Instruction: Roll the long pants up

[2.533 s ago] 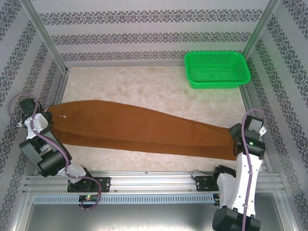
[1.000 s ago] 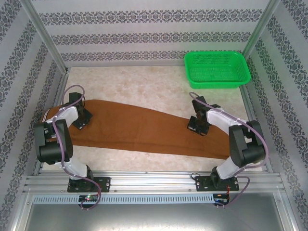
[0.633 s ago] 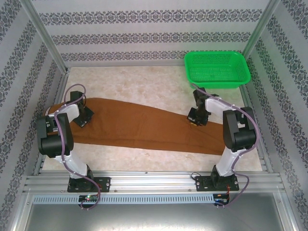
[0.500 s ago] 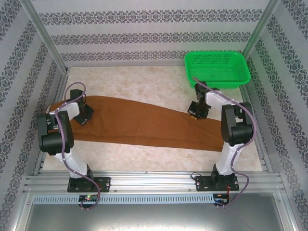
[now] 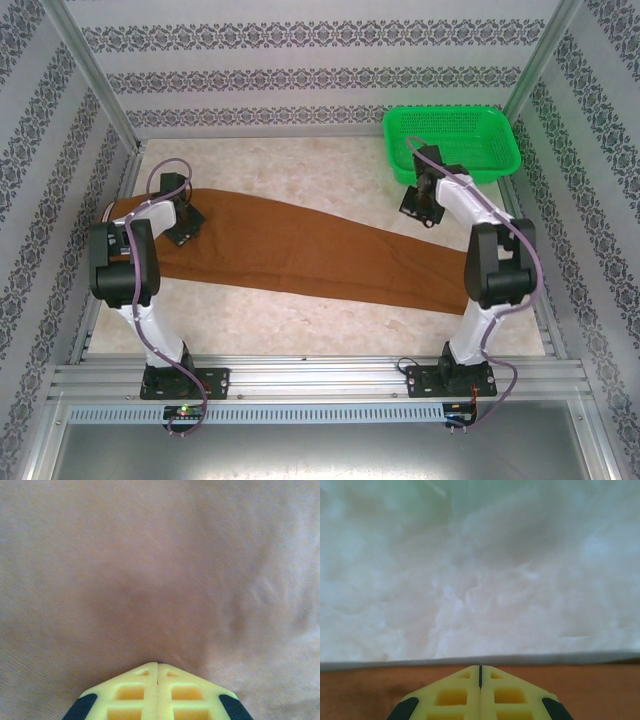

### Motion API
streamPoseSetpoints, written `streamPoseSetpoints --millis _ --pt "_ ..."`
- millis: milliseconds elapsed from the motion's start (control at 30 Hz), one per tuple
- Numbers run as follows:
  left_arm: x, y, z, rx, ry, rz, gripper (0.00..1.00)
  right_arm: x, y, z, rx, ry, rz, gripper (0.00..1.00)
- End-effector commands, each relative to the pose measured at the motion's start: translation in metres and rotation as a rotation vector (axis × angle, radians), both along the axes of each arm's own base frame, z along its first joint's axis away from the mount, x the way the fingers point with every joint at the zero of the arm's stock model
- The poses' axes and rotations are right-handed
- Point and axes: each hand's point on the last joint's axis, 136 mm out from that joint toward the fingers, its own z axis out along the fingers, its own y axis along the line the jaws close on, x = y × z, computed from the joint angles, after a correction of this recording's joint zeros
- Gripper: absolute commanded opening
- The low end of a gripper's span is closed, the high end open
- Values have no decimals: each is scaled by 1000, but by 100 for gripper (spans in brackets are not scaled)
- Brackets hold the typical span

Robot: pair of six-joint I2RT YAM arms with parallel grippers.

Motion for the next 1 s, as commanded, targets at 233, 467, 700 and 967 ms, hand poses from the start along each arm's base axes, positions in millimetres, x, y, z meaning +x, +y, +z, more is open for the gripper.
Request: streamPoseSetpoints --millis 233,467,700,967 --pt "-28 -31 81 172 -33 -215 0 -54 54 38 83 -30 207 0" --pt "-60 -51 49 77 38 -272 0 -91 89 -24 190 157 258 0" --pt "-63 -57 13 26 121 -268 0 -106 88 -56 207 261 239 0" --pt "-66 -50 -8 6 173 -205 0 -91 80 -83 187 369 190 0"
